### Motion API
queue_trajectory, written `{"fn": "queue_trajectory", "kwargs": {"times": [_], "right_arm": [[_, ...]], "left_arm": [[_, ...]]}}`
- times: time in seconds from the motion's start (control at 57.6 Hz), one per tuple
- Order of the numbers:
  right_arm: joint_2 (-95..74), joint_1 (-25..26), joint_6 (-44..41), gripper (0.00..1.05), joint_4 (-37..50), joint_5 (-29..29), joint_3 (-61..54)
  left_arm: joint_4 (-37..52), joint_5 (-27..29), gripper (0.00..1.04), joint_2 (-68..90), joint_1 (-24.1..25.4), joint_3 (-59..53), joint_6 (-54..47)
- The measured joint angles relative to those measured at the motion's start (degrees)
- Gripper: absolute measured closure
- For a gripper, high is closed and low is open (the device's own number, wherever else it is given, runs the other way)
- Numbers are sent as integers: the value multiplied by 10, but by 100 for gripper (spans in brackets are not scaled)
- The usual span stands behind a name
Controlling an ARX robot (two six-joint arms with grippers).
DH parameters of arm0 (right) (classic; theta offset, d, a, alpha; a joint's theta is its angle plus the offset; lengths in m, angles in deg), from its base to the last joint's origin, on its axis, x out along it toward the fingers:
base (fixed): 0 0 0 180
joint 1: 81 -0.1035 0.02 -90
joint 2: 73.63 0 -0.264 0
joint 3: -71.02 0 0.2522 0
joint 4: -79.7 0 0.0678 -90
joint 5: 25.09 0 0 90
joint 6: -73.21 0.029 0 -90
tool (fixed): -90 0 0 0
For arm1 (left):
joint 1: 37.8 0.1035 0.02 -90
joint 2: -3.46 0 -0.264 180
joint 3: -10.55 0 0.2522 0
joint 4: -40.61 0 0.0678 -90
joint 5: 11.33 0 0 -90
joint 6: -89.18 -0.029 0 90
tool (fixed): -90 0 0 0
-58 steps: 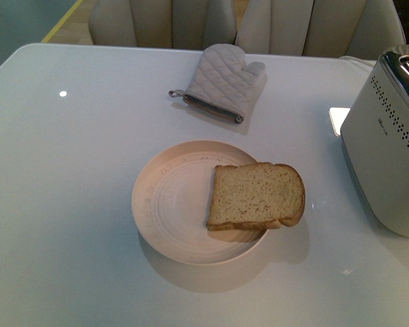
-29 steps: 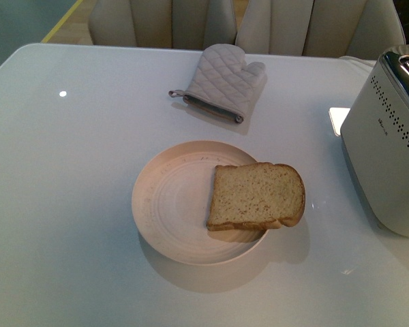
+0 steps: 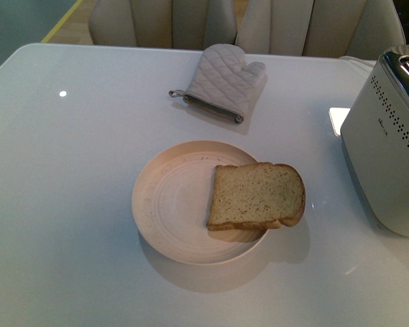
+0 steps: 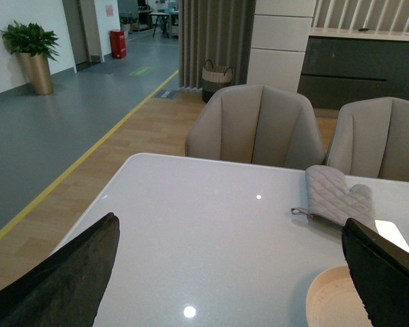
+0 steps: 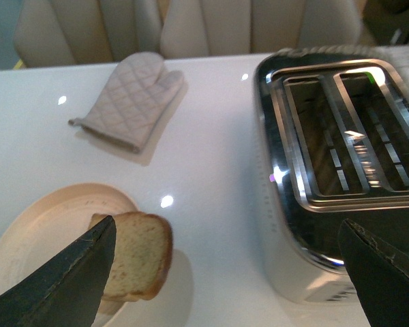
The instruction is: Put bread into toaster
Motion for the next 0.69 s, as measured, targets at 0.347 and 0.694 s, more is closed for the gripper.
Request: {"fn": "queue_trajectory", "kwargs": {"times": [0.347, 0.694], "right_arm": [[-398, -20, 111, 9, 68, 70, 135], [-538, -21, 216, 9, 73, 146, 209]], "left_arm": [[0, 0, 7, 0, 0, 0, 0], [0, 0, 7, 0, 0, 0, 0]]}}
